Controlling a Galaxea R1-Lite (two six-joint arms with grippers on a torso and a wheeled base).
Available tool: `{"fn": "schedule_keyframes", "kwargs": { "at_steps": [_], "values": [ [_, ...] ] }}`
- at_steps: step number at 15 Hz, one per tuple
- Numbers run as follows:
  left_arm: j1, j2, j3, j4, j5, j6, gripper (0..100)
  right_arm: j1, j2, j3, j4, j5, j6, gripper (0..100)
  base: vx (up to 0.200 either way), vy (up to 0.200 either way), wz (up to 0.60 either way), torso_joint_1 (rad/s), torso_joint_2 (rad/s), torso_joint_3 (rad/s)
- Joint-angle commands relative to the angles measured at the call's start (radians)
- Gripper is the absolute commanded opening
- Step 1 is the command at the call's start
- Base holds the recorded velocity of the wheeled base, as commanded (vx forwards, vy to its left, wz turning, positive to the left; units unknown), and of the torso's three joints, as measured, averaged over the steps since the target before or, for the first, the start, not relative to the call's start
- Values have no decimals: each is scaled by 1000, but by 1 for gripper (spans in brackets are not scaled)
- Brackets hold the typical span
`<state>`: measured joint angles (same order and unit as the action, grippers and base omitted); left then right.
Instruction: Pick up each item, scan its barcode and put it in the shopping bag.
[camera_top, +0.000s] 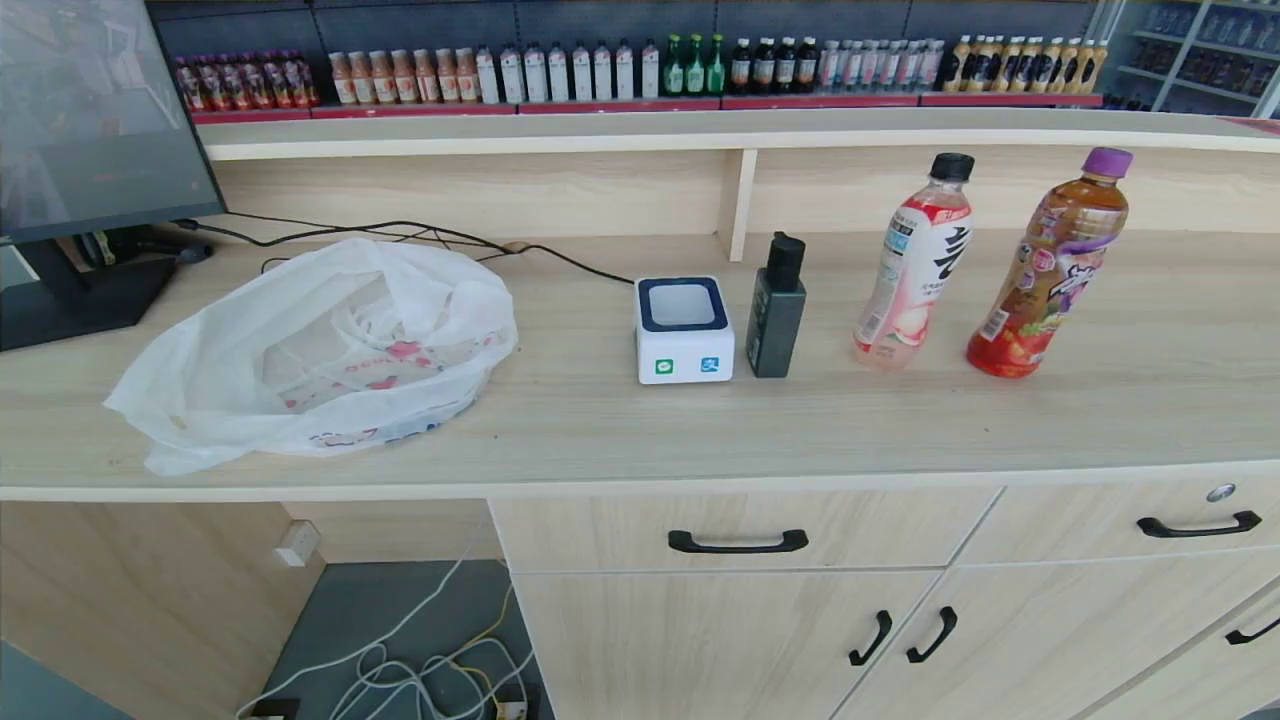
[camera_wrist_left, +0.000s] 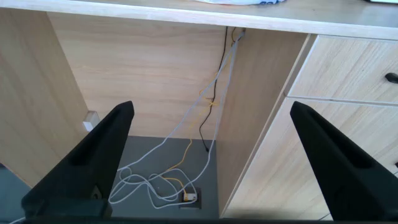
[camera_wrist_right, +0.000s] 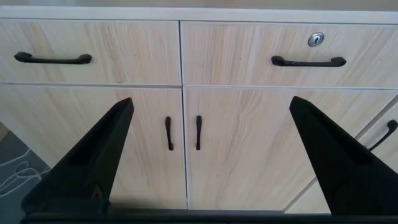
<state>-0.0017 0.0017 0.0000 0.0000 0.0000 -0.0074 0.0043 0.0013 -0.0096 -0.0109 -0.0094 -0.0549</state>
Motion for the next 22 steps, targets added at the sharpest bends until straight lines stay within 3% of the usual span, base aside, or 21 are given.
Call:
{"fn": "schedule_keyframes", "kwargs": {
  "at_steps": [1,2,5,11,15,22],
  "values": [
    [0,0,0,0,0,0,100,20,105,-109,-1,3,46,100,0,0,0,0,0,0],
    [0,0,0,0,0,0,100,42,218,-156,-20,2,109,100,0,0,0,0,0,0],
    [0,0,0,0,0,0,100,56,454,-294,-86,3,127,100,0,0,0,0,0,0],
    [0,0,0,0,0,0,100,191,687,-277,-139,69,81,100,0,0,0,0,0,0],
    [0,0,0,0,0,0,100,332,882,-273,-313,69,56,100,0,0,0,0,0,0],
    [0,0,0,0,0,0,100,410,1267,-331,-666,69,43,100,0,0,0,0,0,0]
  ]
}}
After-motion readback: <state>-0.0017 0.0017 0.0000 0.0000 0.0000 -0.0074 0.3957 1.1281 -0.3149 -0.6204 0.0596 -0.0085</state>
